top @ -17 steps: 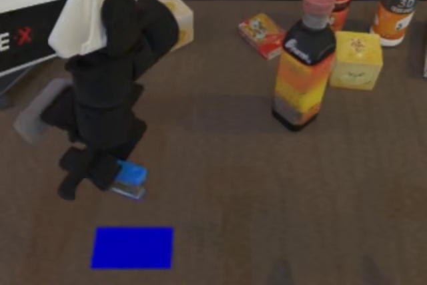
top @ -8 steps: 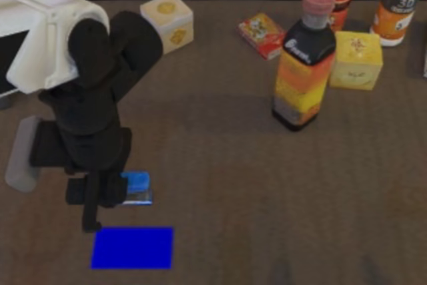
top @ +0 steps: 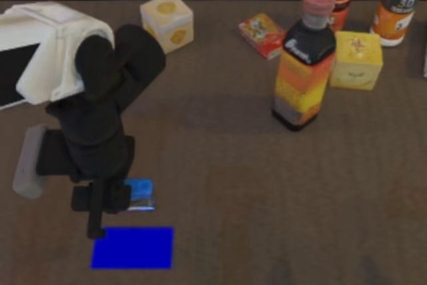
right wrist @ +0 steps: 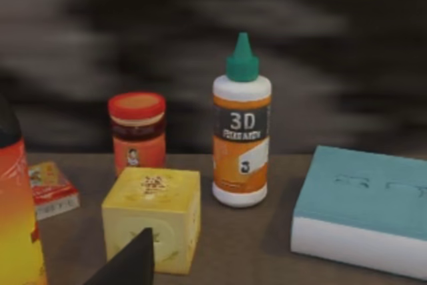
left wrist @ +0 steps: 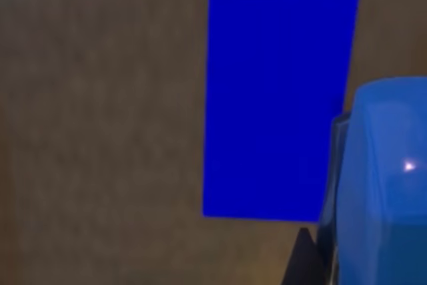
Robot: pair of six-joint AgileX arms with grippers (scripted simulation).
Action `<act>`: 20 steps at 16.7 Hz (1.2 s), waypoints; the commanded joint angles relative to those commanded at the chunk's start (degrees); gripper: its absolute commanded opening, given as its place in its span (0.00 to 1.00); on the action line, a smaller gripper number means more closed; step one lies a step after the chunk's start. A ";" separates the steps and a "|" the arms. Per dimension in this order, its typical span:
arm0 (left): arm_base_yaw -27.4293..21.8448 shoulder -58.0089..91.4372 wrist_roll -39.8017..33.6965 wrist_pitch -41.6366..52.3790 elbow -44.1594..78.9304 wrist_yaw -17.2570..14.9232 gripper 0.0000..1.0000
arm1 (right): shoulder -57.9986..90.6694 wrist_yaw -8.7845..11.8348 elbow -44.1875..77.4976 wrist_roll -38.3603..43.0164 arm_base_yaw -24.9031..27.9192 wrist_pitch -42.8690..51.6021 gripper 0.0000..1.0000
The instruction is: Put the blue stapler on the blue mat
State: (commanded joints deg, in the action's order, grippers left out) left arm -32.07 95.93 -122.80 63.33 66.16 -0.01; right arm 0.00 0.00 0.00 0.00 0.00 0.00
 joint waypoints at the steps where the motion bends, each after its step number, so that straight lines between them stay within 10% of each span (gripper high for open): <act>1: -0.04 0.81 -0.04 -2.54 -1.59 0.00 0.00 | 0.00 0.00 0.00 0.00 0.00 0.00 1.00; 12: -0.46 6.54 -0.36 -19.44 -12.51 -0.16 0.00 | 0.00 0.00 0.00 0.00 0.00 0.00 1.00; 20: -0.46 6.54 -0.36 -19.44 -12.51 -0.16 0.60 | 0.00 0.00 0.00 0.00 0.00 0.00 1.00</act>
State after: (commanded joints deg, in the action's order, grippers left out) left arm -32.53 102.47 -123.15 43.89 53.65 -0.16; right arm 0.00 0.00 0.00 0.00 0.00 0.00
